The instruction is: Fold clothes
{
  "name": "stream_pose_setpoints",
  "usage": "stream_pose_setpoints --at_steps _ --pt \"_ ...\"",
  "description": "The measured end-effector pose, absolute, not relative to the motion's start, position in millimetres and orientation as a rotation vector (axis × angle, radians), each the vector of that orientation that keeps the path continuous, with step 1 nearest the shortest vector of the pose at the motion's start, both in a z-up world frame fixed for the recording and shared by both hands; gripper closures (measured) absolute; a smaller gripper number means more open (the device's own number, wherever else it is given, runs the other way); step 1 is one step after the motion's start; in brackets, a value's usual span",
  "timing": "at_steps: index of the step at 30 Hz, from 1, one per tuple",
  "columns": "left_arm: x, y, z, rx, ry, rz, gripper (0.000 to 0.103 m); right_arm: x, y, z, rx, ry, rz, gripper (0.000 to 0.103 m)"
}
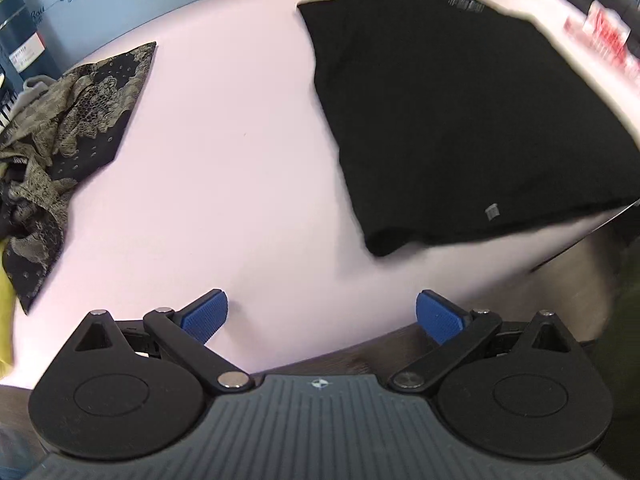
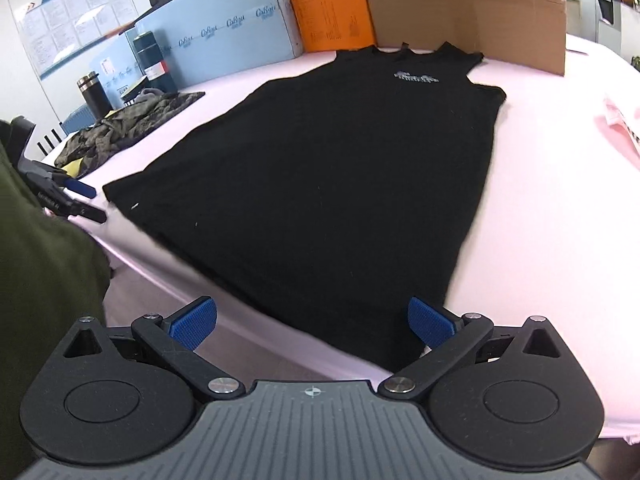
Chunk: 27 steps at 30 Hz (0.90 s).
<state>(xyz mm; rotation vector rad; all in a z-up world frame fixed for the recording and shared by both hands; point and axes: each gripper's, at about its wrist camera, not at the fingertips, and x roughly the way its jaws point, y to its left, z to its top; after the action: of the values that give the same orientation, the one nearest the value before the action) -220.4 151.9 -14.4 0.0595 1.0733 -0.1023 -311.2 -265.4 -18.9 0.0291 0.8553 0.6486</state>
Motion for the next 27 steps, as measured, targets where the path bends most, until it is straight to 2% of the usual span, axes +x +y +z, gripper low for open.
stream_pose_setpoints --at_steps 4,10,15,24,27 --pt "-206.1 145.1 6.3 0.06 0.938 -0.046 0.002 -307.6 -254.3 -5.2 0.039 0.793 0.642 0.0" --pt "-182.3 143.6 -19.9 0.232 0.992 0.047 0.002 -273.3 -189.2 11.4 -0.047 0.737 0.783 0.0" --pt "-200.0 162.9 -21.2 0.203 0.997 0.059 0.0 -240.6 -126.4 13.3 -0.009 0.729 0.905 0.0" --pt "-218.3 186.7 -21.9 0.162 1.008 0.138 0.0 -233.7 -35.1 -27.8 0.124 1.052 1.291 0.0" --pt "-222.9 189.7 -20.1 0.137 1.003 0.14 0.0 -225.7 -35.8 -19.3 0.235 1.054 1.425 0.001"
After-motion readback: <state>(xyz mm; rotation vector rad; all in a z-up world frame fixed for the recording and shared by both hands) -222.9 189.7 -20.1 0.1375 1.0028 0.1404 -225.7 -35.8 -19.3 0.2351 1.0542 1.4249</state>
